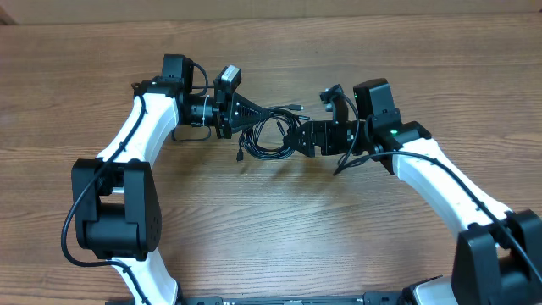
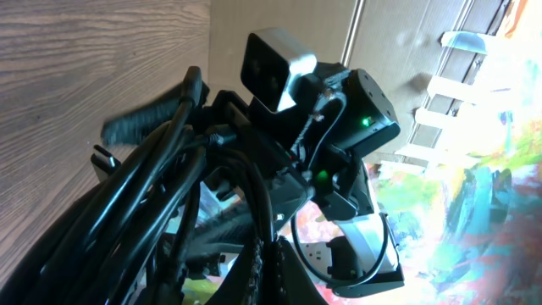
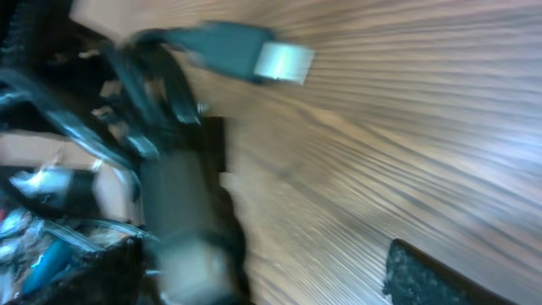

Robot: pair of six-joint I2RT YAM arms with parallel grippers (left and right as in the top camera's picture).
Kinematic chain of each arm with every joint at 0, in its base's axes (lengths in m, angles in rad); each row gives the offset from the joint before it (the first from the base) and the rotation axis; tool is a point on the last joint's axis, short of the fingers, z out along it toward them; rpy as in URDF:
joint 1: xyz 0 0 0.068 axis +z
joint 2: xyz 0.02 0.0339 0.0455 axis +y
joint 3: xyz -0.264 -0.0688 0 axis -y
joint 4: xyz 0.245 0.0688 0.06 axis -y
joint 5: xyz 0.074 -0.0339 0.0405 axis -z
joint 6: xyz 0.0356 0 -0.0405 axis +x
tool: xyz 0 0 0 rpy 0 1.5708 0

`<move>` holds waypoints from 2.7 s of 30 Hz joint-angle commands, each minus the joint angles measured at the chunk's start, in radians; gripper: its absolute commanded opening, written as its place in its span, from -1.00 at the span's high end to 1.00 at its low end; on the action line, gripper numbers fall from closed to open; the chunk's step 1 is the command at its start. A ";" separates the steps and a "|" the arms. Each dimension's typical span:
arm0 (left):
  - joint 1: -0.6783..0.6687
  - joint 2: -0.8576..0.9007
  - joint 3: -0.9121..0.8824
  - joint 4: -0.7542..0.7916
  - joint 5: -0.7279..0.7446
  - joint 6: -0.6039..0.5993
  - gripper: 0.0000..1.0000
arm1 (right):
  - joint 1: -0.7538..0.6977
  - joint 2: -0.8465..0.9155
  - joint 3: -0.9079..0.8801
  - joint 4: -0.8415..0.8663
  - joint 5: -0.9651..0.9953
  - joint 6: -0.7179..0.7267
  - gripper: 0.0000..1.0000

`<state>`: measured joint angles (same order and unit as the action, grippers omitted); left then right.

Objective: Untangle cables

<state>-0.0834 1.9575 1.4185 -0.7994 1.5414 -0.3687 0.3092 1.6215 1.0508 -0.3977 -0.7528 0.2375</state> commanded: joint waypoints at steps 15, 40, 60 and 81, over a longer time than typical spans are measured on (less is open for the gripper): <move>0.021 -0.003 0.023 0.048 -0.168 0.108 -0.76 | -0.060 -0.010 0.119 -0.065 -0.083 0.027 0.93; -0.028 -0.003 0.023 -0.058 -0.532 0.007 -0.84 | 0.214 0.132 0.317 -0.505 1.495 -0.035 0.92; -0.028 -0.003 0.023 -0.068 -0.639 0.040 -0.86 | 0.245 0.280 0.320 -0.559 0.820 -0.008 -0.47; -0.158 -0.003 0.023 -0.135 -0.949 -0.022 0.91 | -0.136 0.266 0.509 -0.819 0.636 0.022 0.40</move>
<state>-0.2054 1.9575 1.4277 -0.9459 0.6827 -0.3653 0.2413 1.8973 1.6314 -1.2381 -0.1699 0.1665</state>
